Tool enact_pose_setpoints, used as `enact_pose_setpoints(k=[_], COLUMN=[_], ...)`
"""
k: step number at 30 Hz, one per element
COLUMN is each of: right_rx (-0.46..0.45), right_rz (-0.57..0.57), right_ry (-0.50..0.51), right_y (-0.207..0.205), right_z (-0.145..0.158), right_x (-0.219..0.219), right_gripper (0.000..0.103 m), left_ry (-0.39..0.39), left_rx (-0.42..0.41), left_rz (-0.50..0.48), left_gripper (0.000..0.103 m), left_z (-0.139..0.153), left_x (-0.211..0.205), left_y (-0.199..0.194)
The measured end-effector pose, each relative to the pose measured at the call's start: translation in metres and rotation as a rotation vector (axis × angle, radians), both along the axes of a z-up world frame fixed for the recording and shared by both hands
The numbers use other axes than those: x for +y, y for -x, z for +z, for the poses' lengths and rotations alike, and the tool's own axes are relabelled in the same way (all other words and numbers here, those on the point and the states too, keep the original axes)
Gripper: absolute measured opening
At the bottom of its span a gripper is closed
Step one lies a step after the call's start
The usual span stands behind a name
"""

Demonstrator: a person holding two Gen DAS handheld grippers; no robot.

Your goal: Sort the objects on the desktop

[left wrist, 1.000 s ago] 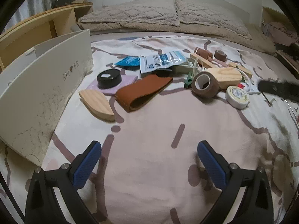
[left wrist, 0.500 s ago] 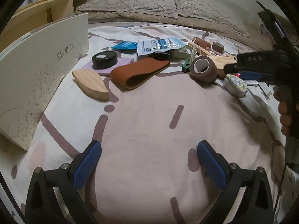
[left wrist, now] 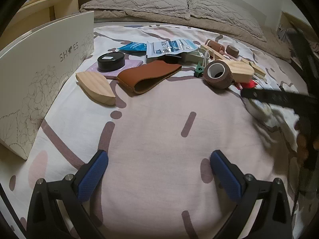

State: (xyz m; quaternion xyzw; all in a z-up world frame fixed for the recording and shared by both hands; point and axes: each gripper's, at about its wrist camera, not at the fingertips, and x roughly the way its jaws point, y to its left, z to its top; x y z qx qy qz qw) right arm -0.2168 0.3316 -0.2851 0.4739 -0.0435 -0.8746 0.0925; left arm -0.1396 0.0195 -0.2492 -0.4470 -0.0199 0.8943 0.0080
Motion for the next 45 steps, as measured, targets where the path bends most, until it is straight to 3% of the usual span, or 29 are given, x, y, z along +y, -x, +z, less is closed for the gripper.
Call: enact_pose_setpoints(k=[6,11,17,20,23,27,35,40,45], right_rx=[-0.028,-0.112,0.009,0.009,-0.010,-0.022,-0.116,-0.191,-0.209], right_rz=[0.026,0.051,0.030,0.018,0.017,0.050,0.045,0.086,0.095], right_ry=[0.032,0.053,0.191,0.266,0.310,0.255,0.240,0.238,0.247], right_y=[-0.028,-0.034,-0.028,-0.012,0.007,0.033,0.068,0.067,0.055], right_z=[0.001,0.011,0.060,0.068,0.066,0.056,0.027,0.020,0.022], right_x=[0.005,0.006,0.008,-0.001,-0.011,-0.033,-0.037,-0.040,-0.035], right_gripper=[0.039,0.039,0.039,0.039,0.038,0.038,0.038,0.038,0.039], left_ry=[0.017,0.015,0.025,0.023,0.019,0.014,0.011,0.011,0.010], left_rx=[-0.001,0.000,0.001,0.001,0.002,0.003,0.004,0.006,0.006], left_rz=[-0.001,-0.002,-0.033,-0.033,-0.033,-0.034,-0.037,-0.039,-0.040], left_gripper=[0.103,0.103,0.103,0.103,0.103,0.103,0.103,0.103,0.103], left_z=[-0.001,-0.003,-0.003,-0.003,-0.003,-0.003,-0.004,-0.005,-0.005], left_x=[0.001,0.001,0.000,0.000,0.000,0.000,0.001,0.001,0.001], left_y=[0.001,0.002,0.002,0.002,0.002,0.003,0.004,0.004,0.003])
